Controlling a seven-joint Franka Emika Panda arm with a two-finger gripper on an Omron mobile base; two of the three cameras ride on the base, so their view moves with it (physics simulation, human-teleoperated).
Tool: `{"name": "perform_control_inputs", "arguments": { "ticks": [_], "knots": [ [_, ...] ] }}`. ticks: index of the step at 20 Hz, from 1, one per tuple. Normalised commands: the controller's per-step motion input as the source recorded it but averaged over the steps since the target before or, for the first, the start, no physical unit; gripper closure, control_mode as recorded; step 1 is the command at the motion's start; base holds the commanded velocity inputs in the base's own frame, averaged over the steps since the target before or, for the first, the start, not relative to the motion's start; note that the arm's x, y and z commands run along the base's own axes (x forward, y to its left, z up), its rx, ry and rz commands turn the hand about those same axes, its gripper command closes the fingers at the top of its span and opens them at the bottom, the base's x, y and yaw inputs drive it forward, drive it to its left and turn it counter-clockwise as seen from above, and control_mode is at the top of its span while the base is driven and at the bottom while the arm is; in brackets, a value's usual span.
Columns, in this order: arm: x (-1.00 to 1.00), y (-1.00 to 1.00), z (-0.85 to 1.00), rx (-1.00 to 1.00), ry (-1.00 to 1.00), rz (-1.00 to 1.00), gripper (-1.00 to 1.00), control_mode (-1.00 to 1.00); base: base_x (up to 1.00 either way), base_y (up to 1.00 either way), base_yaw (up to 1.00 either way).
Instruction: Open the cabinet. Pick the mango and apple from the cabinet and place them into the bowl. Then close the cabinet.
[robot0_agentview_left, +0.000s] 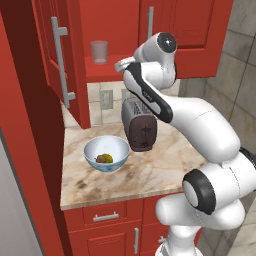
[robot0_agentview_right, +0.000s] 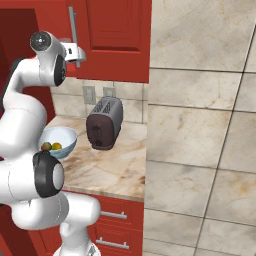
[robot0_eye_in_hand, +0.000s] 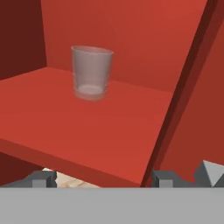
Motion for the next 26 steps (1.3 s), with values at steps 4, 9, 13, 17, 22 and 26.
{"name": "perform_control_inputs", "arguments": {
  "ticks": [4,9,13,17,22,26],
  "knots": [
    [0.25,0.00,0.00,0.00,0.00,0.00,-1.00,-1.00,0.00,0.00,0.00],
    [0.10,0.00,0.00,0.00,0.00,0.00,-1.00,-1.00,0.00,0.00,0.00],
    [-0.01,0.00,-0.03,0.00,0.00,0.02,-1.00,-1.00,0.00,0.00,0.00],
    [-0.19,0.08,0.00,0.00,0.00,0.04,-1.00,-1.00,0.00,0.00,0.00],
    [-0.32,0.12,0.00,0.00,0.00,0.04,-1.00,-1.00,0.00,0.00,0.00],
    [-0.61,0.00,0.00,0.00,0.10,0.00,-1.00,-1.00,0.00,0.00,0.00]
  ]
}}
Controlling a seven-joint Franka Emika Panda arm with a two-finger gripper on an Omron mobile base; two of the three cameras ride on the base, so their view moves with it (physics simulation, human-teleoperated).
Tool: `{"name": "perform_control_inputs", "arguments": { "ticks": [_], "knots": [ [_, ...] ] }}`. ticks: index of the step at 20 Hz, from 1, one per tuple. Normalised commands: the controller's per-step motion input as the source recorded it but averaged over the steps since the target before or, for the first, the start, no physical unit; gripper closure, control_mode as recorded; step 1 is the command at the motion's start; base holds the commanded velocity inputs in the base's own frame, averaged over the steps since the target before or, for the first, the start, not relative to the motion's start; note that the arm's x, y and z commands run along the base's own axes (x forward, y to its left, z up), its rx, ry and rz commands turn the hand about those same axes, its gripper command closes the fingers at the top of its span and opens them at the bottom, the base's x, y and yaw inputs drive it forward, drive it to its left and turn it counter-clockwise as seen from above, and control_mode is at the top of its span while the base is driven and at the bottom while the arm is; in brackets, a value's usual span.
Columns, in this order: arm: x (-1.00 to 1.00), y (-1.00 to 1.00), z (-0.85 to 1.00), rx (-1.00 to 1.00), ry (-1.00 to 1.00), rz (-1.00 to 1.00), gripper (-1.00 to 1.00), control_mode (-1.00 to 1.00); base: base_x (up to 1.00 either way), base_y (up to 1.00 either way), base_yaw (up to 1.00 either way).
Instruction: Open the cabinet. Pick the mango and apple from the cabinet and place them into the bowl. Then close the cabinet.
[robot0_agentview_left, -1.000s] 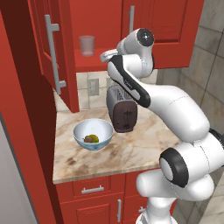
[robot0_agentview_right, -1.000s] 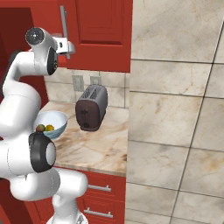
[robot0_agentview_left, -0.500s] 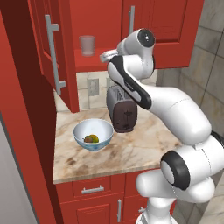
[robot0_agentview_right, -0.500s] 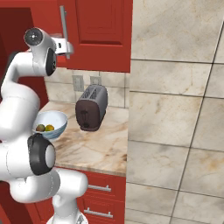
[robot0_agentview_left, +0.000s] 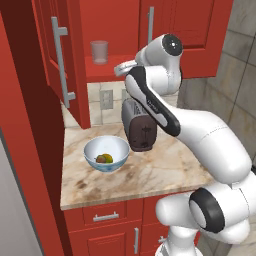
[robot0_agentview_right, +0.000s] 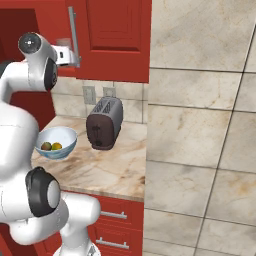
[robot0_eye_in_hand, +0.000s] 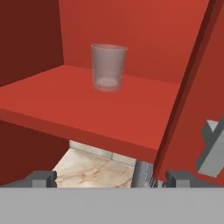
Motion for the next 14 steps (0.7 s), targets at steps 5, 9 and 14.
{"name": "perform_control_inputs", "arguments": {
  "ticks": [5,9,14],
  "knots": [
    [-0.72,0.00,0.00,-0.01,0.07,0.00,-1.00,-1.00,0.00,0.00,0.00],
    [-0.73,0.00,0.00,-0.02,0.00,0.00,-1.00,-1.00,0.00,0.00,0.00],
    [-0.73,0.00,0.00,-0.01,0.00,0.00,-1.00,-1.00,0.00,0.00,0.00]
  ]
}}
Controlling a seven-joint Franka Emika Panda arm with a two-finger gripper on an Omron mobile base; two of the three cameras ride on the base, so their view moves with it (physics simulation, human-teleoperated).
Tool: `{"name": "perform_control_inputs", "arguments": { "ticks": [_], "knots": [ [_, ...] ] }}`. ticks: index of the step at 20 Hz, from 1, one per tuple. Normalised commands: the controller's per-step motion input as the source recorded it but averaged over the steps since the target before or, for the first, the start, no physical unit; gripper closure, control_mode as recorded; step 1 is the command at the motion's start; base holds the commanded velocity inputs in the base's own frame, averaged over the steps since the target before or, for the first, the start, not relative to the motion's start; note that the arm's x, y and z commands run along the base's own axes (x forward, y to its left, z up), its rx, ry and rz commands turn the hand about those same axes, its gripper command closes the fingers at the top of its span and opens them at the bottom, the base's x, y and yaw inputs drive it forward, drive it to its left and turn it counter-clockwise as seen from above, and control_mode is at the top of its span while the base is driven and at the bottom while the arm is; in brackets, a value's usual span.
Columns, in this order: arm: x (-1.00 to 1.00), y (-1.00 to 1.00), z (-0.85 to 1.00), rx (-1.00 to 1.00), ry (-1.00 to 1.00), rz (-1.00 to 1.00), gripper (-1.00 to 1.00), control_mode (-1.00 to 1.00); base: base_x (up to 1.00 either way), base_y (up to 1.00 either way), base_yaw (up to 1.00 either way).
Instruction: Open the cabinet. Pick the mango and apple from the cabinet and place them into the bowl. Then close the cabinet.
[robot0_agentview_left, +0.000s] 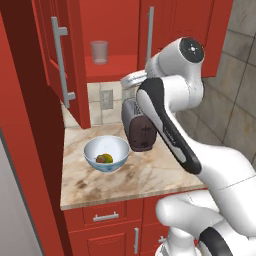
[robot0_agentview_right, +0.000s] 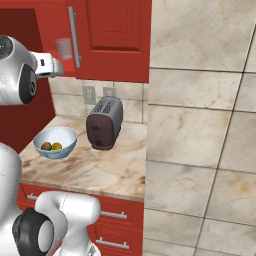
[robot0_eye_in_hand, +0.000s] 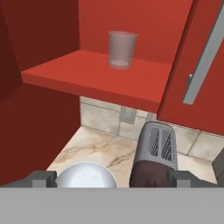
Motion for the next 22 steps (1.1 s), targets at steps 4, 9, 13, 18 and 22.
{"name": "perform_control_inputs", "arguments": {
  "ticks": [4,9,13,18,22],
  "knots": [
    [-0.68,0.01,0.00,0.00,-0.02,0.00,-1.00,-1.00,0.00,0.00,0.00],
    [-0.65,0.00,0.05,0.00,-0.01,0.00,-1.00,-1.00,0.00,0.00,0.00],
    [-0.57,0.03,0.01,0.00,-0.01,0.00,-1.00,-1.00,0.00,0.00,0.00],
    [-0.52,0.11,0.03,0.00,-0.05,0.03,-1.00,-1.00,0.00,0.00,0.00],
    [-0.53,0.11,0.11,0.00,-0.04,0.04,-1.00,-1.00,0.00,0.00,0.00]
  ]
}}
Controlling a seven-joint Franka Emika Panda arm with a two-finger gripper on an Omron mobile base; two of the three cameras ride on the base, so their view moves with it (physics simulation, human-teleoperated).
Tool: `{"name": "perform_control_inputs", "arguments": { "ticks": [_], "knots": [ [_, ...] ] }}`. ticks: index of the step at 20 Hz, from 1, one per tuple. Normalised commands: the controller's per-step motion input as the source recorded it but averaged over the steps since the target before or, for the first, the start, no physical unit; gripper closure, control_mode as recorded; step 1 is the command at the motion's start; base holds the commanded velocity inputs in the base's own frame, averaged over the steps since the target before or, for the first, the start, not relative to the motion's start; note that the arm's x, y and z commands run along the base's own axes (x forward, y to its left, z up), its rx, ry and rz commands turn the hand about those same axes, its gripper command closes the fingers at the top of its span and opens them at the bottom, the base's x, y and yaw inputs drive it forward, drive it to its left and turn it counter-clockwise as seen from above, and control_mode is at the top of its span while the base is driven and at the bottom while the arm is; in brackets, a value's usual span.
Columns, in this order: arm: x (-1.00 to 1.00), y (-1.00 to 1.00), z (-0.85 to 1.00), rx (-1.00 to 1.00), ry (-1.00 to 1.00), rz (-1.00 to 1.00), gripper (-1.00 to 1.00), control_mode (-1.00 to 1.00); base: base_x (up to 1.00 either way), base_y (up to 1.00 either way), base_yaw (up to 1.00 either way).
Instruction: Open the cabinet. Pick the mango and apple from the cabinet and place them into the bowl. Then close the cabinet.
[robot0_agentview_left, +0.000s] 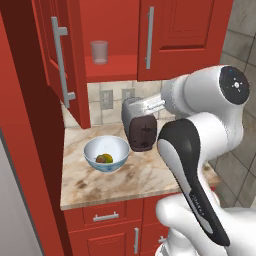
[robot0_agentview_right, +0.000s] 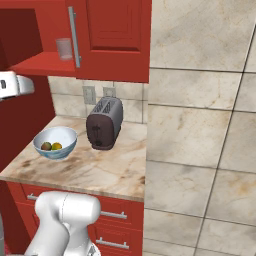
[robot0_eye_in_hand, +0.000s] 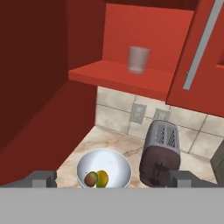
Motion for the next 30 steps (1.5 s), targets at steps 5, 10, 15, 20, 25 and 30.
{"name": "perform_control_inputs", "arguments": {
  "ticks": [5,10,15,20,25,30],
  "knots": [
    [-0.49,0.09,0.11,0.00,-0.01,0.03,-1.00,-1.00,0.00,0.00,0.00],
    [-0.45,0.10,0.09,0.00,0.00,0.02,-1.00,-1.00,0.00,0.00,0.00],
    [-0.32,0.08,0.05,0.00,-0.01,0.04,-1.00,-1.00,0.00,0.00,0.00],
    [-0.16,0.11,0.04,0.00,0.01,0.05,-1.00,-1.00,0.00,0.00,0.00],
    [0.00,0.08,0.07,0.00,0.06,0.05,-1.00,-1.00,0.00,0.00,0.00],
    [-0.01,0.15,0.00,0.00,0.05,0.01,-1.00,-1.00,0.00,0.00,0.00]
  ]
}}
